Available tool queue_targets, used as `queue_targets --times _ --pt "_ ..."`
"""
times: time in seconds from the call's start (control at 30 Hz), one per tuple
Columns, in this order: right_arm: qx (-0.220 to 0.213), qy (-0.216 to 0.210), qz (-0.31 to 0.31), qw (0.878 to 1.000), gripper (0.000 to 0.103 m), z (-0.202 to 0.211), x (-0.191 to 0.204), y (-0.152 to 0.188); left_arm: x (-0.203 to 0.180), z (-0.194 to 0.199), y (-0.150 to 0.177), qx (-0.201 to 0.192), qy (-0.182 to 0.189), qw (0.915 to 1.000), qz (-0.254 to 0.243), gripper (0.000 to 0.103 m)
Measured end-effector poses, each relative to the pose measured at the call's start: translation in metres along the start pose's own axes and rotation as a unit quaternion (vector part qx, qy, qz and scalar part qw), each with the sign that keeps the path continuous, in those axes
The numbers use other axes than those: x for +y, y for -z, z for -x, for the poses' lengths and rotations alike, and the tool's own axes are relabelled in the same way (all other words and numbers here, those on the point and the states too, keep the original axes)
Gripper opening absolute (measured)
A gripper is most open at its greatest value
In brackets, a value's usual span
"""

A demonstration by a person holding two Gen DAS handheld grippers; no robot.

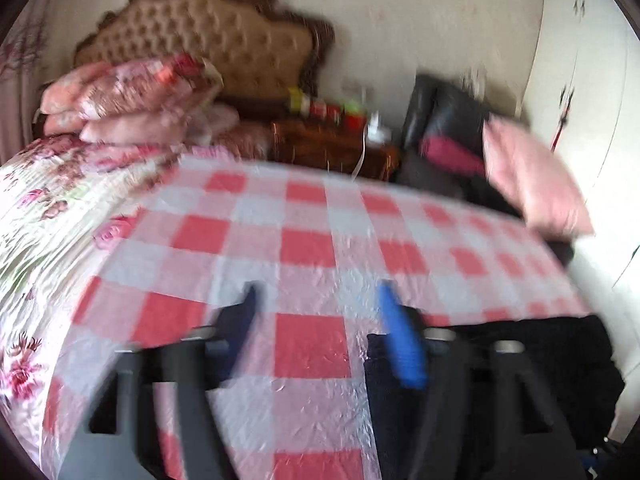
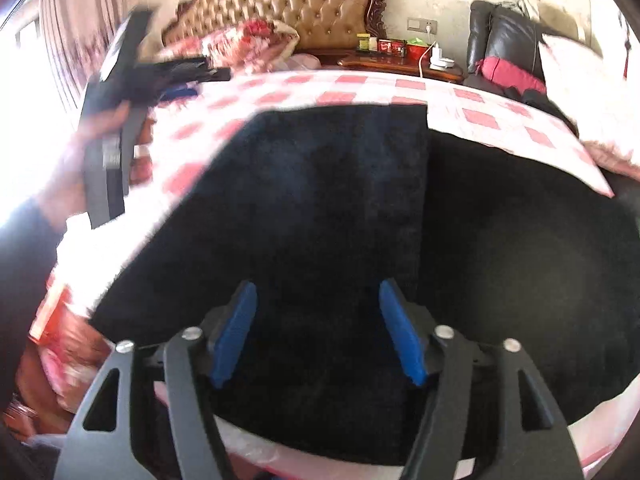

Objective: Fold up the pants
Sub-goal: 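Open both grippers and lay the folded edge on the pants, then close the left gripper on the folded pants edge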

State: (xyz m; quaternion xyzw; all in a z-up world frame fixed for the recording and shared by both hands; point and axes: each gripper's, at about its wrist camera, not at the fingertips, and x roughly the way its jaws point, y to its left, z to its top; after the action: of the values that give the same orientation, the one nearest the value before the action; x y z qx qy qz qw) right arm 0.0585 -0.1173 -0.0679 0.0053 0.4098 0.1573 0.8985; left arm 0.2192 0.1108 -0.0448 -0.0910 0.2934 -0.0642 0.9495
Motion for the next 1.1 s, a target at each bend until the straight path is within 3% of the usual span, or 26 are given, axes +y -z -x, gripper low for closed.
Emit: queue_targets --times 0.13,0.2,0.27,0.37,0.5,0.6,0.7,0.8,0.9,0.97,1.1 --pt "-0.054 0.018 -0.005 0.998 0.073 0.026 -0.023 -0.038 0.01 0.064 0.034 -0.008 0.003 0.9998 0.02 0.077" --pt "-0.058 0.03 0.016 0.998 0.074 0.022 -0.031 -0.062 0.014 0.086 0.054 0.039 0.032 0.9968 0.062 0.074" --pt "-0.042 0.055 0.035 0.997 0.074 0.004 -0.04 -0.089 0.011 0.1 0.074 0.063 0.056 0.9932 0.08 0.05" --pt "-0.026 0.048 0.05 0.997 0.074 -0.024 -0.05 -0.119 0.002 0.11 0.104 0.11 0.113 0.9824 0.1 0.042" --pt "0.017 0.098 0.062 0.993 0.074 -0.069 -0.069 -0.137 -0.017 0.116 0.137 0.157 0.126 0.9752 0.092 0.038" --pt "0.054 0.116 0.06 0.99 0.075 -0.095 -0.085 -0.129 -0.027 0.117 0.156 0.175 0.121 0.974 0.078 0.038" --pt "0.043 0.1 0.041 0.993 0.077 -0.095 -0.095 -0.124 -0.028 0.123 0.161 0.168 0.116 0.9762 0.073 0.037" --pt "0.005 0.104 0.014 0.995 0.078 -0.058 -0.1 -0.12 -0.022 0.128 0.16 0.163 0.149 0.9711 0.091 0.037" --pt "-0.022 0.069 -0.014 0.997 0.078 -0.007 -0.098 -0.098 -0.018 0.133 0.163 0.169 0.159 0.9671 0.104 0.037" --pt "-0.036 0.064 -0.006 0.997 0.078 0.02 -0.086 -0.073 -0.015 0.132 0.169 0.177 0.178 0.9598 0.125 0.037" --pt "-0.019 0.086 0.064 0.994 0.078 0.033 -0.053 -0.019 -0.012 0.124 0.183 0.196 0.215 0.9403 0.176 0.037"
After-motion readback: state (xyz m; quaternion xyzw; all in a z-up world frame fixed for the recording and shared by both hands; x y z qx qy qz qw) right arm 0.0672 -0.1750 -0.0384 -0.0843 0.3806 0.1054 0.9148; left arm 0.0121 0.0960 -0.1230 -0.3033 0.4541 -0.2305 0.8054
